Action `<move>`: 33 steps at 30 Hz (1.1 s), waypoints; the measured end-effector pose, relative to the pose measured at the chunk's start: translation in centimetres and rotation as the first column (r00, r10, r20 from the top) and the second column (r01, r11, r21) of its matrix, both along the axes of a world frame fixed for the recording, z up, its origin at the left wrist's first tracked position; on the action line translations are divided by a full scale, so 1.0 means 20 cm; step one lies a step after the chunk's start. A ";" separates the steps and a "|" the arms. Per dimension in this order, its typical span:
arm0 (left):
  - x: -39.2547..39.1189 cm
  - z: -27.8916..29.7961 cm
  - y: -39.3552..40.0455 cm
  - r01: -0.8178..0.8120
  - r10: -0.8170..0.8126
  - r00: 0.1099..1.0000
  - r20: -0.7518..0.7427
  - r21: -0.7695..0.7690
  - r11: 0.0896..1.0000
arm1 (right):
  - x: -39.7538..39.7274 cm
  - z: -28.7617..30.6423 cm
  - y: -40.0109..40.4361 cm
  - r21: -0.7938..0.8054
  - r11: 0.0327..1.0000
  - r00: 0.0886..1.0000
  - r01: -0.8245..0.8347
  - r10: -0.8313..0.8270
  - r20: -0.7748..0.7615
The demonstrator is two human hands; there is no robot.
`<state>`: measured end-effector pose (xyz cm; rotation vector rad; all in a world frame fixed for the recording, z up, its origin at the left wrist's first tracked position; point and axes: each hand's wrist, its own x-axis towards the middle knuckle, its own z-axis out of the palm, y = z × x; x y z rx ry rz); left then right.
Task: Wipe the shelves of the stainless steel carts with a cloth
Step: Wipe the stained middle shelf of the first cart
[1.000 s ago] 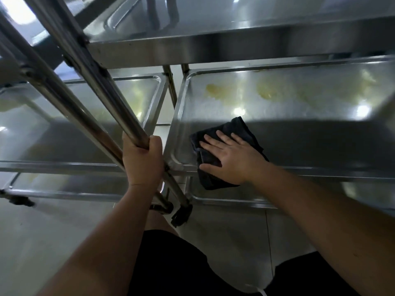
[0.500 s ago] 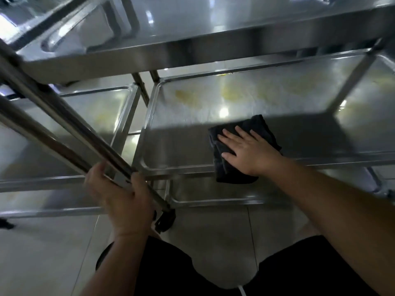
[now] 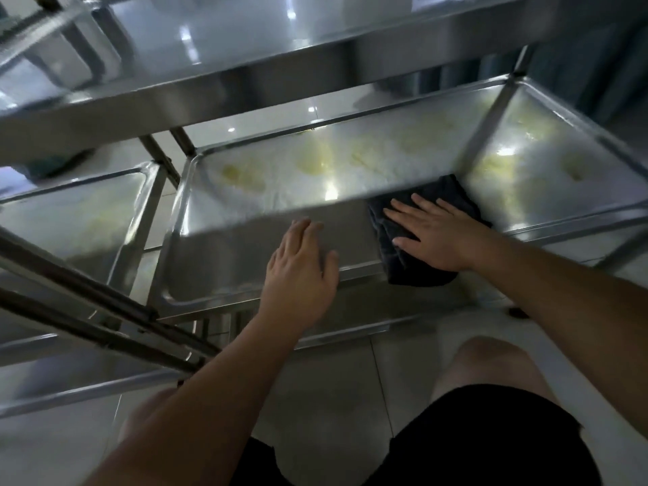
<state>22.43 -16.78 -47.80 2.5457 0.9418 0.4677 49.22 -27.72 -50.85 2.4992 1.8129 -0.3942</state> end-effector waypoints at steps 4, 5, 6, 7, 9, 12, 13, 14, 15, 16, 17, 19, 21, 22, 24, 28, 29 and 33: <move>0.19 -0.04 -0.05 0.057 -0.057 0.992 -0.109 -0.006 0.998 | 0.12 0.02 -0.08 0.003 1.000 1.000 0.002 -0.002 -0.014; 0.23 -0.05 -0.05 0.069 -0.068 0.990 -0.123 0.001 0.998 | 0.15 0.02 -0.09 0.000 1.000 1.000 -0.002 0.002 -0.026; 0.27 -0.05 -0.06 0.078 -0.077 0.988 -0.131 0.004 0.997 | 0.18 0.03 -0.12 -0.004 1.000 0.999 -0.005 0.005 -0.036; 0.31 -0.05 -0.07 0.084 -0.083 0.987 -0.136 0.003 0.996 | 0.22 0.03 -0.14 -0.007 1.000 0.999 -0.006 0.005 -0.039; 0.38 -0.05 -0.10 0.100 -0.099 0.985 -0.142 0.004 0.995 | 0.28 0.04 -0.20 -0.004 1.000 0.999 0.012 -0.012 -0.029; 0.49 -0.04 -0.16 0.141 -0.136 0.979 -0.152 0.025 0.990 | 0.39 0.06 -0.31 0.007 0.998 0.998 0.058 -0.058 0.001; 0.53 -0.05 -0.17 0.155 -0.148 0.977 -0.153 0.031 0.987 | 0.43 0.07 -0.35 0.006 0.997 0.997 0.078 -0.078 0.007; 0.57 -0.05 -0.19 0.168 -0.161 0.975 -0.153 0.035 0.985 | 0.47 0.08 -0.39 0.003 0.995 0.995 0.099 -0.099 0.012; 0.61 -0.06 -0.20 0.178 -0.170 0.973 -0.156 0.037 0.983 | 0.51 0.09 -0.42 0.000 0.993 0.993 0.120 -0.120 0.019; 0.64 -0.06 -0.21 0.184 -0.176 0.971 -0.164 0.039 0.982 | 0.55 0.10 -0.46 -0.005 0.990 0.990 0.141 -0.140 0.027; 0.67 -0.08 -0.21 0.186 -0.176 0.969 -0.175 0.041 0.982 | 0.59 0.10 -0.49 -0.009 0.987 0.986 0.161 -0.161 0.035; 0.72 -0.11 -0.20 0.171 -0.160 0.966 -0.204 0.040 0.984 | 0.67 0.11 -0.56 -0.016 0.979 0.978 0.203 -0.202 0.046; 0.74 -0.15 -0.19 0.137 -0.127 0.963 -0.239 0.023 0.990 | 0.76 0.10 -0.62 -0.031 0.969 0.968 0.246 -0.244 0.053; 0.74 -0.16 -0.19 0.122 -0.112 0.962 -0.248 0.023 0.992 | 0.81 0.10 -0.64 -0.037 0.961 0.961 0.275 -0.273 0.054; 0.73 -0.19 -0.19 0.112 -0.098 0.964 -0.249 0.042 0.993 | 0.92 0.10 -0.68 -0.031 0.931 0.930 0.365 -0.363 0.061; 0.74 -0.19 -0.20 0.114 -0.092 0.962 -0.257 0.069 0.991 | 1.06 0.09 -0.67 -0.002 0.768 0.766 0.640 -0.637 0.085; 0.74 -0.19 -0.21 0.112 -0.089 0.961 -0.261 0.075 0.991 | 1.06 0.09 -0.64 0.007 0.730 0.728 0.683 -0.682 0.075; 0.74 -0.19 -0.21 0.110 -0.084 0.964 -0.253 0.090 0.990 | 0.87 0.10 -0.41 0.052 0.751 0.751 0.658 -0.660 0.021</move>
